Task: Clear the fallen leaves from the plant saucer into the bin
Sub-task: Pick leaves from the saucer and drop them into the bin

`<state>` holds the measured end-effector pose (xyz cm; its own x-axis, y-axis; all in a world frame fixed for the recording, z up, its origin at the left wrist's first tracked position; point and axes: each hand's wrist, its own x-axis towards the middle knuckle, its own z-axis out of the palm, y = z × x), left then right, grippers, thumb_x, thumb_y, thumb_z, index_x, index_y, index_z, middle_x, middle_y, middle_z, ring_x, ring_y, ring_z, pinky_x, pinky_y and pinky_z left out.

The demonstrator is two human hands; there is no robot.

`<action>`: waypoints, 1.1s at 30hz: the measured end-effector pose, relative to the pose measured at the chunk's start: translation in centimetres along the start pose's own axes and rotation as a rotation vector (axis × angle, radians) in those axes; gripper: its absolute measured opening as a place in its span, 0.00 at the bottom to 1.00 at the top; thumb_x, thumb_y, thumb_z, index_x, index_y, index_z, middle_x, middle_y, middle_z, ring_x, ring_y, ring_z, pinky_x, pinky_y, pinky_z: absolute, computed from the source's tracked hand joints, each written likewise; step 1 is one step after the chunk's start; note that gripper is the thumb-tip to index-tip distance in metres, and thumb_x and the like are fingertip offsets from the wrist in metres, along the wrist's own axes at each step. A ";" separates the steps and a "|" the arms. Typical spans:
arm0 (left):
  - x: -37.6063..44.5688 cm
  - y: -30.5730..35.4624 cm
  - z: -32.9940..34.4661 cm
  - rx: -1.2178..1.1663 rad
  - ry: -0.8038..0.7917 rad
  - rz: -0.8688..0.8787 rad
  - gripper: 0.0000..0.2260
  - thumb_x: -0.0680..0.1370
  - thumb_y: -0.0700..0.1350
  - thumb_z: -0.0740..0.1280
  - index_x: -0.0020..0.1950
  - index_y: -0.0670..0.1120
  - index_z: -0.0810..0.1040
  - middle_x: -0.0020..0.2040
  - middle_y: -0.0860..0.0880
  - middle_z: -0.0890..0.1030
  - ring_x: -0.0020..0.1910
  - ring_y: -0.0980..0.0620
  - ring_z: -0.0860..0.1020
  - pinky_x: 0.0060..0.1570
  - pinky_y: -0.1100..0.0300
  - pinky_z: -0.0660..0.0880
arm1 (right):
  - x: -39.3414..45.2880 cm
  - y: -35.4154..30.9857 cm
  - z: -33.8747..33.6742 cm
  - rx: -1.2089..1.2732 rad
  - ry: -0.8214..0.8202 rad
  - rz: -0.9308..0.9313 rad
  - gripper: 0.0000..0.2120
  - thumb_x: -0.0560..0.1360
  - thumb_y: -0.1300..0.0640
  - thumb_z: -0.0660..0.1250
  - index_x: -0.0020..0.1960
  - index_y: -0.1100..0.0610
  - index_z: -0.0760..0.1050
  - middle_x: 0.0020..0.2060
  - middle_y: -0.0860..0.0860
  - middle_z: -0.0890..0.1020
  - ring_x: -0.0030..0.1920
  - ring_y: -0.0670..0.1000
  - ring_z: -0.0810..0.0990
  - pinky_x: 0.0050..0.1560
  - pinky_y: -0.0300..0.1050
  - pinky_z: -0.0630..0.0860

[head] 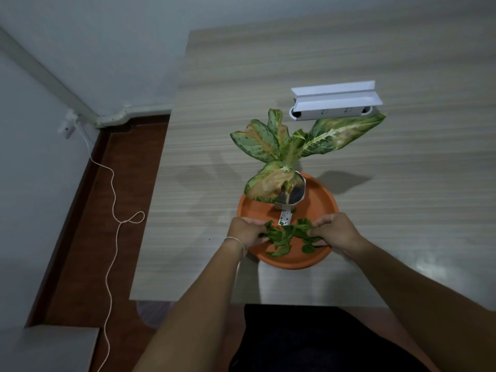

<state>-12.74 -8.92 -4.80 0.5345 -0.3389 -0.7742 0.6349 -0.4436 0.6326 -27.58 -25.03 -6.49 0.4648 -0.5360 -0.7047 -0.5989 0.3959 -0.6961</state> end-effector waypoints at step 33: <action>-6.5 -5.4 -12.0 -0.830 0.035 0.036 0.19 0.72 0.28 0.69 0.62 0.31 0.75 0.52 0.37 0.84 0.46 0.48 0.85 0.40 0.60 0.82 | -5.2 -1.1 10.6 0.498 -0.509 0.248 0.10 0.66 0.72 0.69 0.47 0.63 0.77 0.37 0.56 0.86 0.36 0.49 0.86 0.32 0.35 0.81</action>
<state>-12.94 5.66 -2.96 0.5707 -0.3090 -0.7608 0.8149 0.3276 0.4782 -22.42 -14.78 -3.54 0.6712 -0.0247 -0.7409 -0.4156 0.8151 -0.4036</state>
